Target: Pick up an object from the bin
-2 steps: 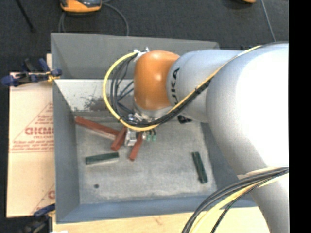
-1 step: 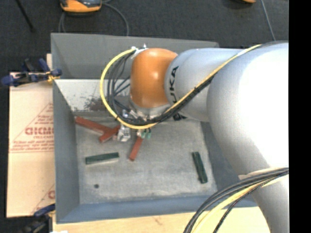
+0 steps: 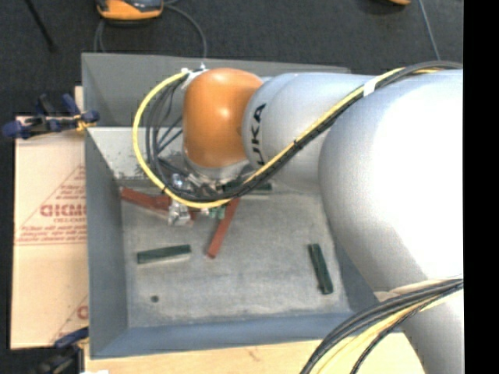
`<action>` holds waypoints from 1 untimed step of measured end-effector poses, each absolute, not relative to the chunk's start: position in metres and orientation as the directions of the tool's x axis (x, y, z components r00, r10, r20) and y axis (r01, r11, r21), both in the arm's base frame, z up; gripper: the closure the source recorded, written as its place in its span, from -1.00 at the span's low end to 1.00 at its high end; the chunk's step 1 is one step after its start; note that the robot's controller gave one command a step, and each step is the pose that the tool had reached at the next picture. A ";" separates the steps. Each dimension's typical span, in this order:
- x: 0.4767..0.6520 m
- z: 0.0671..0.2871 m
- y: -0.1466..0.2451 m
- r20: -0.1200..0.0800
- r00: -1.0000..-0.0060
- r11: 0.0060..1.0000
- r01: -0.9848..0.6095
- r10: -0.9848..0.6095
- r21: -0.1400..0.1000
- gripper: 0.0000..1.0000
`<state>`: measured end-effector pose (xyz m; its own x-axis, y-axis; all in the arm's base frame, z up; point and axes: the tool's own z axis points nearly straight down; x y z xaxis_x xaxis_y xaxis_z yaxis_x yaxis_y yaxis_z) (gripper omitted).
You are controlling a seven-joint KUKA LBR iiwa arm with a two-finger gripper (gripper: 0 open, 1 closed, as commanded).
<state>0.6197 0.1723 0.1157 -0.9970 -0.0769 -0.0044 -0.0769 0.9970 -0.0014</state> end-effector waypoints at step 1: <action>0.625 0.123 0.195 -0.007 -0.997 0.997 -0.073 -0.073 0.004 1.00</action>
Offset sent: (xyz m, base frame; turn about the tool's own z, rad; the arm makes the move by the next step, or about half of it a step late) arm -0.0241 0.0143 0.1107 0.0069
